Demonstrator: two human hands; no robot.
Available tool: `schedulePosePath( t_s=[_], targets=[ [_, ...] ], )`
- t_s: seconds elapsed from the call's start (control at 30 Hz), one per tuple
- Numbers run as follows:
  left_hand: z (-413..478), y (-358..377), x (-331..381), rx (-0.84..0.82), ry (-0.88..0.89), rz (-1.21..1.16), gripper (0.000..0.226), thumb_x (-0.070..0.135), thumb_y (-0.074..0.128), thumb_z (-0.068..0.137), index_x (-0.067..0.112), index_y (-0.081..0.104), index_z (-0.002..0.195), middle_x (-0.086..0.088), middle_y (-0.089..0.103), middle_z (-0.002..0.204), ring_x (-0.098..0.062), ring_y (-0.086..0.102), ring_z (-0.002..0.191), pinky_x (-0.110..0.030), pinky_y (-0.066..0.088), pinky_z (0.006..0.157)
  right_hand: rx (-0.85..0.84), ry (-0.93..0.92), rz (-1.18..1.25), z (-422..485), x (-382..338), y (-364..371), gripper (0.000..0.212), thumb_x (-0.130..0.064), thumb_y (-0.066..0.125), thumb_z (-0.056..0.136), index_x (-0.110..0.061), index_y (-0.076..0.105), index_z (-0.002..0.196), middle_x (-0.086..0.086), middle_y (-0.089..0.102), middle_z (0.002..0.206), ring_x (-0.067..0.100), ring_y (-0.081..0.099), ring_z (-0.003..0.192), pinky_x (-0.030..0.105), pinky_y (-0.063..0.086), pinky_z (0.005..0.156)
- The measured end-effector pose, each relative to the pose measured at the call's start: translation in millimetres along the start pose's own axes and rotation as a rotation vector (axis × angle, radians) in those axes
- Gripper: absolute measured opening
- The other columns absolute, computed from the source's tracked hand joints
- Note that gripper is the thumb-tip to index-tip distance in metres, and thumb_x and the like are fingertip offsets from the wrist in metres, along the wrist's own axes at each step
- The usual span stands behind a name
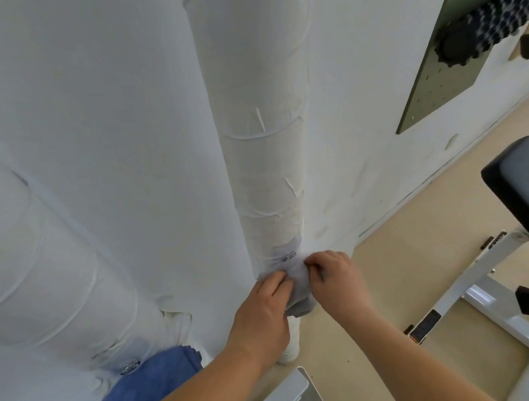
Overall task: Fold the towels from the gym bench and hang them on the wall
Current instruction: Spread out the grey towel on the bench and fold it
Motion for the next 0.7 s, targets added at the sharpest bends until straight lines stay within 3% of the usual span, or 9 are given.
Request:
schedulePosePath(
  t_s=[0.07, 0.13, 0.2, 0.27, 0.37, 0.53, 0.63, 0.7],
  targets=[
    [-2, -3, 0, -0.014, 0.006, -0.080, 0.055, 0.007, 0.053, 0.091, 0.026, 0.054, 0.142, 0.015, 0.048, 0.149, -0.013, 0.053, 0.127, -0.029, 0.051, 0.101, -0.055, 0.014, 0.000, -1, -6, -3, 0.020, -0.027, 0.056, 0.095, -0.023, 0.075, 0.090, -0.007, 0.073, 0.087, 0.019, 0.063, 0.093, 0.036, 0.049, 0.092],
    [-3, -8, 0, -0.028, -0.015, -0.212, 0.060, 0.003, 0.051, 0.090, 0.032, 0.054, 0.143, 0.020, 0.054, 0.143, -0.008, 0.057, 0.122, -0.023, 0.050, 0.100, -0.119, 0.084, 0.038, -3, -9, -3, 0.030, -0.053, 0.057, 0.088, -0.027, 0.069, 0.083, -0.011, 0.070, 0.078, 0.014, 0.064, 0.084, 0.038, 0.051, 0.088],
    [-5, -13, -4, -0.033, -0.058, -0.318, 0.061, -0.005, 0.048, 0.089, 0.031, 0.061, 0.136, 0.019, 0.063, 0.134, -0.007, 0.062, 0.114, -0.020, 0.051, 0.097, -0.179, 0.168, 0.098, -5, -10, 2, 0.042, -0.070, 0.059, 0.077, -0.032, 0.066, 0.096, -0.013, 0.073, 0.087, 0.014, 0.067, 0.090, 0.038, 0.055, 0.086],
    [-5, -13, -11, -0.029, -0.141, -0.411, 0.057, -0.008, 0.046, 0.089, 0.026, 0.065, 0.131, 0.014, 0.067, 0.128, -0.009, 0.063, 0.112, -0.020, 0.051, 0.097, -0.214, 0.231, 0.147, -5, -8, 9, 0.050, -0.072, 0.060, 0.074, -0.039, 0.061, 0.113, -0.014, 0.075, 0.101, 0.017, 0.069, 0.099, 0.041, 0.058, 0.089],
    [-5, -11, -22, -0.018, -0.323, -0.555, 0.047, -0.004, 0.047, 0.092, 0.028, 0.059, 0.125, 0.012, 0.061, 0.125, -0.009, 0.060, 0.118, -0.024, 0.051, 0.101, -0.228, 0.272, 0.122, -5, -7, 14, 0.049, -0.070, 0.054, 0.072, -0.043, 0.060, 0.113, -0.013, 0.076, 0.100, 0.018, 0.070, 0.099, 0.044, 0.056, 0.095],
    [-5, 9, -24, -0.158, -0.376, -0.571, 0.076, -0.009, 0.045, 0.091, 0.031, 0.034, 0.156, 0.015, 0.039, 0.148, -0.007, 0.051, 0.130, -0.021, 0.040, 0.108, -0.167, 0.298, -0.049, -5, -16, 22, 0.044, -0.067, 0.053, 0.074, -0.040, 0.064, 0.107, -0.008, 0.067, 0.099, 0.018, 0.056, 0.105, 0.043, 0.050, 0.100],
    [-5, 16, -23, -0.224, -0.407, -0.575, 0.084, -0.011, 0.043, 0.089, 0.031, 0.026, 0.160, 0.019, 0.032, 0.155, -0.006, 0.045, 0.137, -0.018, 0.037, 0.108, -0.156, 0.391, 0.054, -5, -7, 34, 0.047, -0.069, 0.051, 0.065, -0.040, 0.063, 0.100, -0.006, 0.073, 0.084, 0.017, 0.069, 0.092, 0.043, 0.053, 0.096],
    [-4, 16, -25, -0.265, -0.431, -0.555, 0.086, -0.011, 0.041, 0.089, 0.032, 0.022, 0.161, 0.021, 0.030, 0.157, -0.006, 0.037, 0.144, -0.015, 0.029, 0.107, -0.157, 0.399, 0.039, -3, -2, 40, 0.053, -0.070, 0.048, 0.061, -0.040, 0.064, 0.101, -0.004, 0.074, 0.081, 0.017, 0.069, 0.094, 0.043, 0.049, 0.099]
  ],
)
Point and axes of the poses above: each hand's wrist, its own z-axis towards the middle knuckle, its own y-axis out of the palm, x = y × z, the point moved 7 cm from there along z, towards the middle knuckle
